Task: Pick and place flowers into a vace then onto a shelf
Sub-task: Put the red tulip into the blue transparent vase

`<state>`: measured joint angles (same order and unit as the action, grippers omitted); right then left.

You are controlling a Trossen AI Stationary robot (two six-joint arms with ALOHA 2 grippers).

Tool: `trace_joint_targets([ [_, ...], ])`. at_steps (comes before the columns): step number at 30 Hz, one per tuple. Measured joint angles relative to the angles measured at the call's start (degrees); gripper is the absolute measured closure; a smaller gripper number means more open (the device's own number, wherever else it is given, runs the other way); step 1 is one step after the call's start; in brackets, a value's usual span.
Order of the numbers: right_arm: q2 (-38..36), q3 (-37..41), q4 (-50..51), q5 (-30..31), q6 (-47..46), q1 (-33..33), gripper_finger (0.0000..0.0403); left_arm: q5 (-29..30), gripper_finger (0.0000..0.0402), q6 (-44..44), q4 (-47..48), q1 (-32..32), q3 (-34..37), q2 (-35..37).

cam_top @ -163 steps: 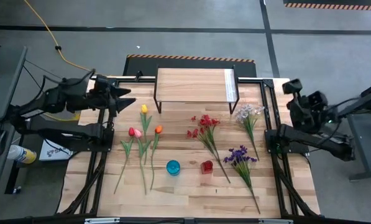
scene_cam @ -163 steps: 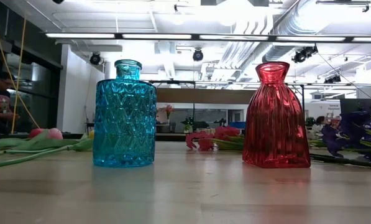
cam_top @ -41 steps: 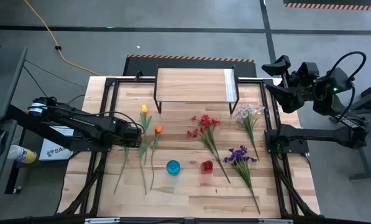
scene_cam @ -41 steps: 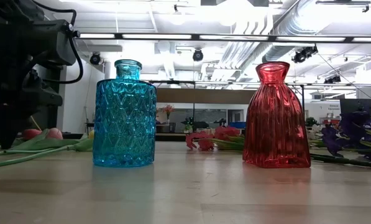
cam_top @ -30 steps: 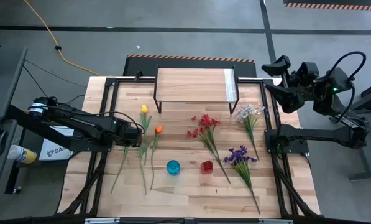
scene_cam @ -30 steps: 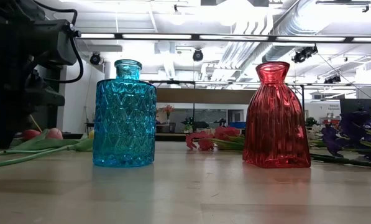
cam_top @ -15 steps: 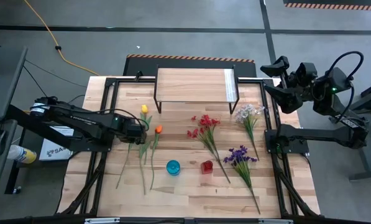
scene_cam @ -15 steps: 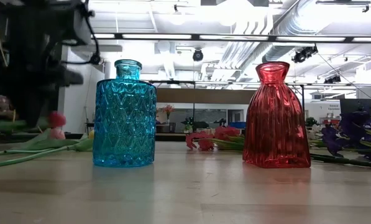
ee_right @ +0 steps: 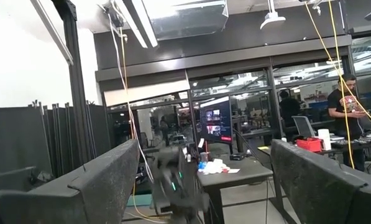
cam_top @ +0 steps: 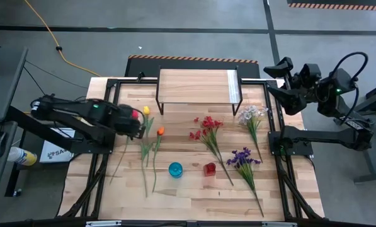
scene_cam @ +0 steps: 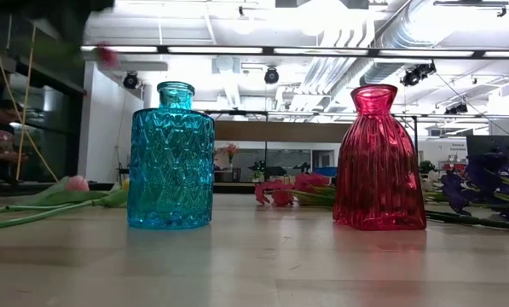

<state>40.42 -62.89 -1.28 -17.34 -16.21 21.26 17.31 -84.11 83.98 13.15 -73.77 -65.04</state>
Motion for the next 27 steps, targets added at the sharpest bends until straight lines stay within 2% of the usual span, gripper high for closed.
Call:
trace_joint_targets([
  [5,0.0,0.0,0.79,0.0,0.45,0.02,0.0049,12.26,0.037,4.52,-5.81,4.72,-11.46,-0.46],
  [8,0.0,0.0,1.64,0.0,1.24,0.01,0.0049,18.7,0.037,11.45,-14.44,7.64,-14.71,-0.56],
  [10,0.0,0.0,2.21,0.0,1.27,0.02,0.0049,20.99,0.037,17.6,-22.62,9.19,-15.28,-0.44],
  [16,0.0,0.0,2.42,0.0,1.27,0.01,0.0049,22.57,0.037,34.21,-43.79,12.54,-15.24,-1.52],
  [19,0.0,0.0,2.39,0.02,1.27,0.0,0.0049,22.68,0.037,40.54,-50.88,13.59,-15.22,-3.1],
  [24,0.0,0.0,2.33,0.02,1.27,0.01,0.0049,22.03,0.037,49.04,-58.43,14.01,-15.22,-6.58],
  [27,0.0,0.0,2.21,0.02,1.27,0.0,0.0049,21.77,0.037,52.31,-59.81,13.97,-15.22,-9.19],
])
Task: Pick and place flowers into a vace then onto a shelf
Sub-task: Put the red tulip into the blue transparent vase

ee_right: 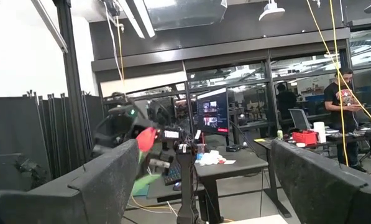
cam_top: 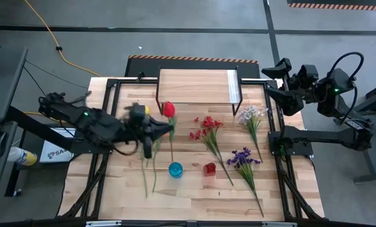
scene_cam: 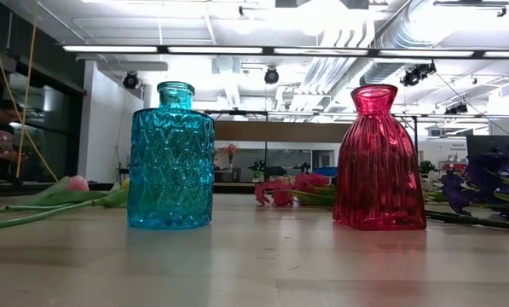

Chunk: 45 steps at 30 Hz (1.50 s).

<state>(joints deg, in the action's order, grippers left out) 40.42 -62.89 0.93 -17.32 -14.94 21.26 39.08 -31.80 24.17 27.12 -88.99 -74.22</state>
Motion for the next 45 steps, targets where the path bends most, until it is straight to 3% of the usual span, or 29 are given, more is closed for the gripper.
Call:
trace_joint_targets([
  [14,0.0,0.0,0.0,0.0,0.05,0.0,0.0049,7.01,0.037,2.99,3.04,1.06,0.04,-9.36],
  [32,0.0,0.0,0.03,0.44,4.85,0.04,0.0049,26.26,0.037,-4.82,2.95,10.24,3.63,-12.3],
  [39,0.0,0.0,0.03,0.46,4.83,0.04,0.0049,27.67,0.037,-6.41,1.23,10.4,4.66,-12.3],
  [45,0.0,0.0,0.09,0.46,4.76,0.04,0.0049,27.24,0.037,-1.38,-4.45,10.82,4.17,-12.3],
])
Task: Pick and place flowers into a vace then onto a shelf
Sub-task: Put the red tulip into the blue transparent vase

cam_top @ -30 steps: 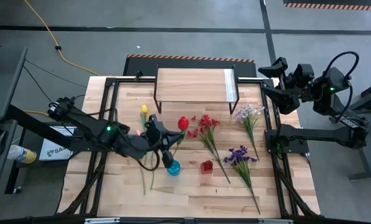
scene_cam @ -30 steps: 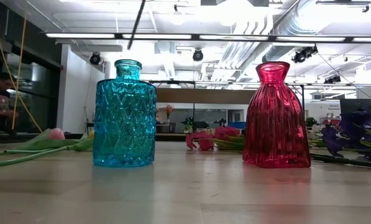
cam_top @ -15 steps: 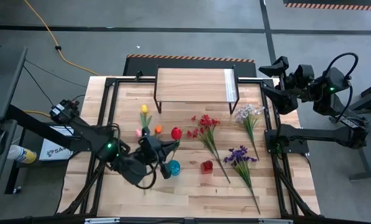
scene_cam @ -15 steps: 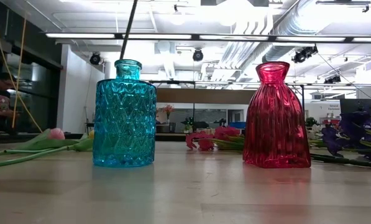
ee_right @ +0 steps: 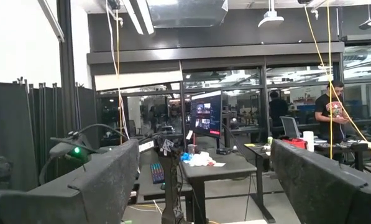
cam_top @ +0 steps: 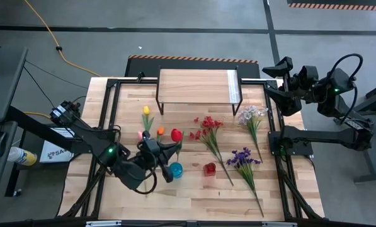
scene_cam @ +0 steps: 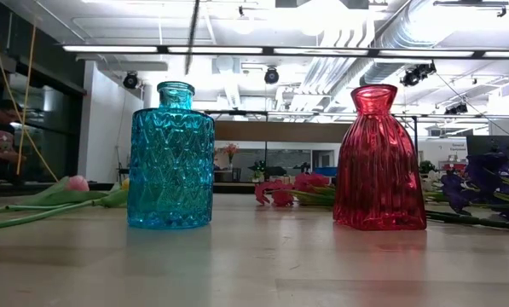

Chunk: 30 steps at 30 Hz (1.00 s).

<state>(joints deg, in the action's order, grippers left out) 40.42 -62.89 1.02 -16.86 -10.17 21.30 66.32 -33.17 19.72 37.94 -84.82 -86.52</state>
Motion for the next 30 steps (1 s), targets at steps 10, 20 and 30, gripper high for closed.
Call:
trace_joint_targets([
  [10,0.0,0.0,0.02,-0.02,-0.23,-0.02,0.0049,-1.43,0.037,-4.06,4.62,0.32,-0.65,0.09],
  [20,0.0,0.0,0.04,-0.17,-0.26,-0.04,0.0049,-1.72,0.037,-6.08,7.7,0.34,-0.65,0.07],
  [30,0.0,0.0,0.04,-0.2,-0.26,-0.04,0.0049,-1.73,0.037,-6.14,7.66,0.34,-0.65,0.09],
])
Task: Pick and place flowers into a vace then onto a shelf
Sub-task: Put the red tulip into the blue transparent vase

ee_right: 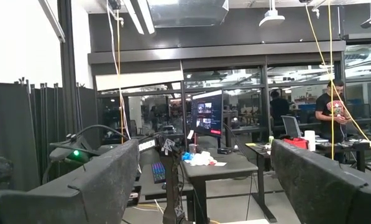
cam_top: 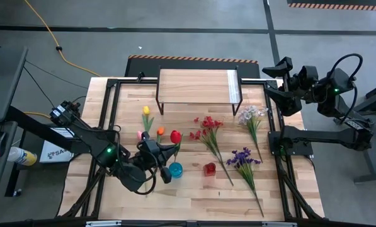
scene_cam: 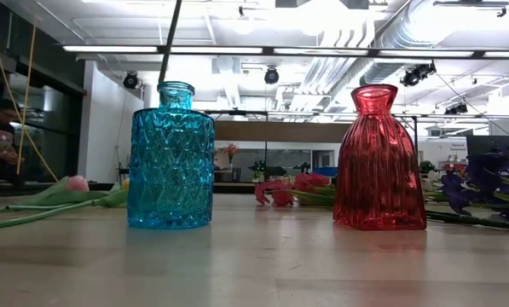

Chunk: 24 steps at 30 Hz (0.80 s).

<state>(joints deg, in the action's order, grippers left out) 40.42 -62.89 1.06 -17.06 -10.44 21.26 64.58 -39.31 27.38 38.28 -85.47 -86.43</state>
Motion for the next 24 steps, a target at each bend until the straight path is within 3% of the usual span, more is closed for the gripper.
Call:
trace_joint_targets([
  [24,0.02,0.0,0.04,-0.07,-1.27,0.0,0.0049,0.28,0.037,0.06,-2.49,-0.02,0.05,-0.83],
])
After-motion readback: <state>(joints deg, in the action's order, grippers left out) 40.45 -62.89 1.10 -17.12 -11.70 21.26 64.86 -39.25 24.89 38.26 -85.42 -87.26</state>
